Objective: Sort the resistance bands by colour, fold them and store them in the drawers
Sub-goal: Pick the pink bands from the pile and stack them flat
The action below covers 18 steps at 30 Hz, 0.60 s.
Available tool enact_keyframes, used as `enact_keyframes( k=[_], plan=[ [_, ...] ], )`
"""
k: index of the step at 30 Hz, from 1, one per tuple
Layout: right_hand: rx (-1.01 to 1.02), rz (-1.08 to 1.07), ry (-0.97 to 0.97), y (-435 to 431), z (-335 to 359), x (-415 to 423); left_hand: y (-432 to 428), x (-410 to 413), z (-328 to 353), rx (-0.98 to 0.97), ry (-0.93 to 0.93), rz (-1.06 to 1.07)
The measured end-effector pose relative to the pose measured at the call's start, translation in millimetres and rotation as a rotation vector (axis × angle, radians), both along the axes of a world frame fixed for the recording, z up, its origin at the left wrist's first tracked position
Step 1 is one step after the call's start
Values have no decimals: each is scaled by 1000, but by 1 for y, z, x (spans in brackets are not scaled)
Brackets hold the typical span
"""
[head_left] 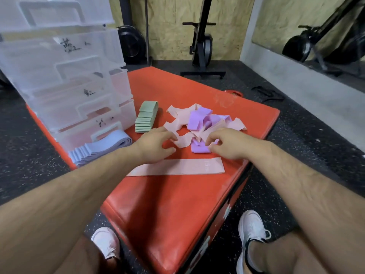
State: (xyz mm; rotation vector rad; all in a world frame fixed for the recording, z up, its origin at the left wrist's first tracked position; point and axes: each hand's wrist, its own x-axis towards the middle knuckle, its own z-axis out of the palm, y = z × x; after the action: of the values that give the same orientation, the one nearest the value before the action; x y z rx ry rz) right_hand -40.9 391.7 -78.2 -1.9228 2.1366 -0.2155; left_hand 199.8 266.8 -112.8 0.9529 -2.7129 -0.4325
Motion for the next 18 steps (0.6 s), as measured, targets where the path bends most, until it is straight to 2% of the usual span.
enact_keyframes(
  k=[2, 5, 10, 15, 18],
  plan=[
    [-1, 14, -19, -8, -2, 0, -2, -24, 0, -6, 40, -5],
    [15, 25, 20, -20, -7, -7, -3, -58, 2, -76, 0, 19],
    [174, 23, 122, -26, -12, -15, -1, -94, 4, -109, -35, -6],
    [0, -6, -5, -23, -8, -22, 1, -110, 1, -90, 12, -61],
    [-62, -93, -63, -21, 0, -27, 5, -112, 2, 65, 103, -36]
  ],
)
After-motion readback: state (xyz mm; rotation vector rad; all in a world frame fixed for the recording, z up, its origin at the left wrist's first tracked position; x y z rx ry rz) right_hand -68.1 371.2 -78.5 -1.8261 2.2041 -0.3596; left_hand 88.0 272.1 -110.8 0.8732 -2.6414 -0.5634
